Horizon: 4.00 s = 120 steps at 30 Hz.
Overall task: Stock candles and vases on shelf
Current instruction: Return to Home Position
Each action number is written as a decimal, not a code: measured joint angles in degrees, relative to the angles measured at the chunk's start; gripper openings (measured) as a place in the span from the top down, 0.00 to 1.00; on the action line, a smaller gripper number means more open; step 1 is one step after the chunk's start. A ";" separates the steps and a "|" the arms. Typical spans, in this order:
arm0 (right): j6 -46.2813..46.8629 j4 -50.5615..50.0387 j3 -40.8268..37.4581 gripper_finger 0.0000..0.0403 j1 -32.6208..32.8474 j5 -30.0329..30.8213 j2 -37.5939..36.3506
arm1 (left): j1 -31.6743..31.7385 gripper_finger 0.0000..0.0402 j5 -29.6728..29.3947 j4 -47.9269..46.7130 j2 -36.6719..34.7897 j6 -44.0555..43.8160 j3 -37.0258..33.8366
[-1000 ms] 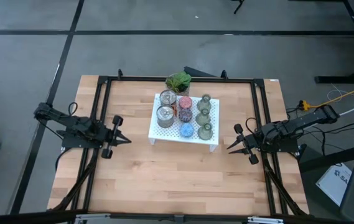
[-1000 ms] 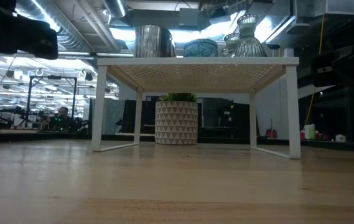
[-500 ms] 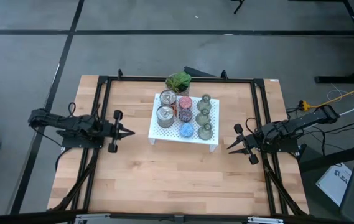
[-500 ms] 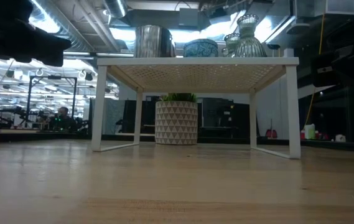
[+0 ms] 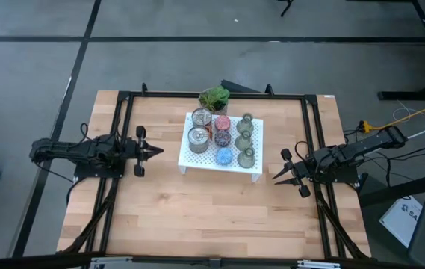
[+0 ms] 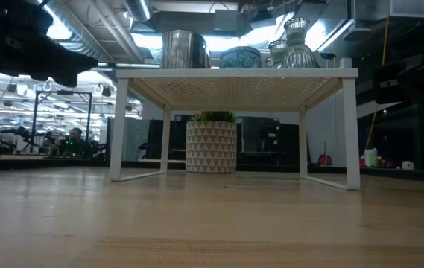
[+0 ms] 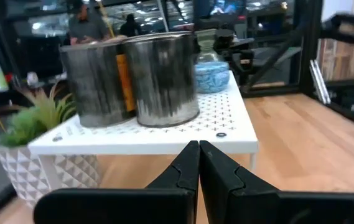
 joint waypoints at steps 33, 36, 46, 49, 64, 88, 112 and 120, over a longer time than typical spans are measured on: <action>-0.01 0.00 0.00 0.77 0.01 0.01 0.00 | 0.21 0.99 -0.39 0.14 0.00 -6.89 0.00; 0.00 0.00 0.02 0.77 0.01 0.01 0.00 | 0.21 0.99 -0.39 0.14 0.00 -6.89 0.00; -0.01 0.00 0.01 0.77 -0.01 0.01 0.00 | 0.21 0.99 -0.39 0.14 0.00 -6.89 0.00; -0.01 0.00 0.02 0.77 0.02 0.01 0.00 | 0.21 0.99 -0.39 0.14 0.00 -6.89 0.00; 0.01 0.00 0.02 0.77 0.01 0.00 0.00 | 0.21 0.99 -0.39 0.14 0.00 -6.89 0.00; 0.00 0.00 0.01 0.77 0.00 0.01 0.00 | 0.21 0.99 -0.39 0.14 0.02 -6.89 0.00; 0.02 0.00 -0.01 0.77 0.02 0.00 0.00 | 0.19 0.99 -0.39 0.14 0.00 -6.89 0.00; -0.01 -0.01 0.02 0.77 0.00 0.01 0.00 | 0.20 0.99 -0.39 0.14 0.01 -6.89 0.00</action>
